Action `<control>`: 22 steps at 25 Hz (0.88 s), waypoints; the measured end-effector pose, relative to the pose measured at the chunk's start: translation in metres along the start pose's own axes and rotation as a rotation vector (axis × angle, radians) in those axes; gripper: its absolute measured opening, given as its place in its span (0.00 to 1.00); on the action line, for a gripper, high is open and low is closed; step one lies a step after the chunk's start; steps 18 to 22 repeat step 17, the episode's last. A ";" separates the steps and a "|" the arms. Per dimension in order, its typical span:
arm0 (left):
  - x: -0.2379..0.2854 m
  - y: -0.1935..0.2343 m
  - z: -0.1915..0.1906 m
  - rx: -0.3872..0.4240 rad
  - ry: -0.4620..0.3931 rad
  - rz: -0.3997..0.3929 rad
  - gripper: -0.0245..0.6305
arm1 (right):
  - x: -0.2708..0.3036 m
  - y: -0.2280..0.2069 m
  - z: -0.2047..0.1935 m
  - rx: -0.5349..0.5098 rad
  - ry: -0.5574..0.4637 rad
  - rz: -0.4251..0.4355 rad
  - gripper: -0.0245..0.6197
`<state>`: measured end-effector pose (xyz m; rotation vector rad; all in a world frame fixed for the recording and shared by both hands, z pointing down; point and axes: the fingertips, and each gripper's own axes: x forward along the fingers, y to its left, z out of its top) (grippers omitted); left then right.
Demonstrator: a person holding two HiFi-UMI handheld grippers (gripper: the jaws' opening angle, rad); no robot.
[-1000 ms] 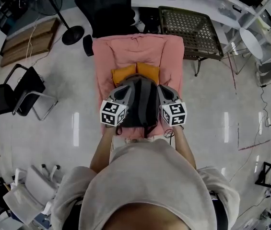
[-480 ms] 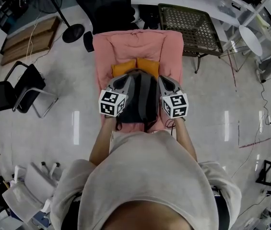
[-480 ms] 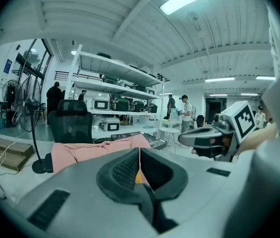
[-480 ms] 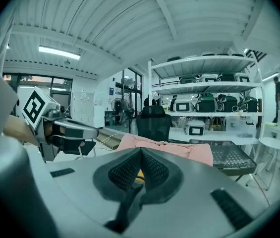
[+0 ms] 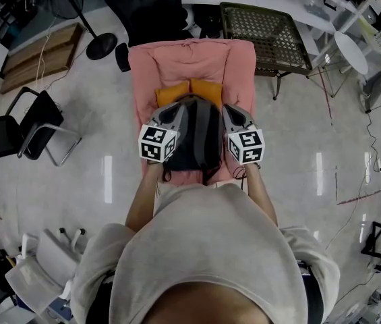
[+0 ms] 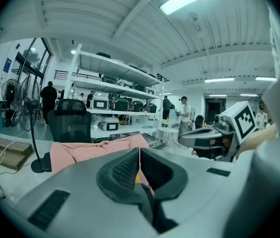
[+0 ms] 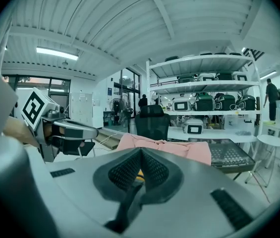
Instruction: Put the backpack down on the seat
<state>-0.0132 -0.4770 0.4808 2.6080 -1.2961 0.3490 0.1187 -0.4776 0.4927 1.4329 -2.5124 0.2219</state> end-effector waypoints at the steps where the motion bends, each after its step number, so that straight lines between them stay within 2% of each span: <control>1: 0.000 -0.001 0.000 0.000 0.000 0.000 0.06 | -0.001 -0.001 -0.001 0.001 0.002 -0.001 0.03; 22: 0.003 0.004 0.000 0.008 0.005 0.004 0.06 | 0.005 -0.001 -0.003 -0.007 0.019 0.009 0.03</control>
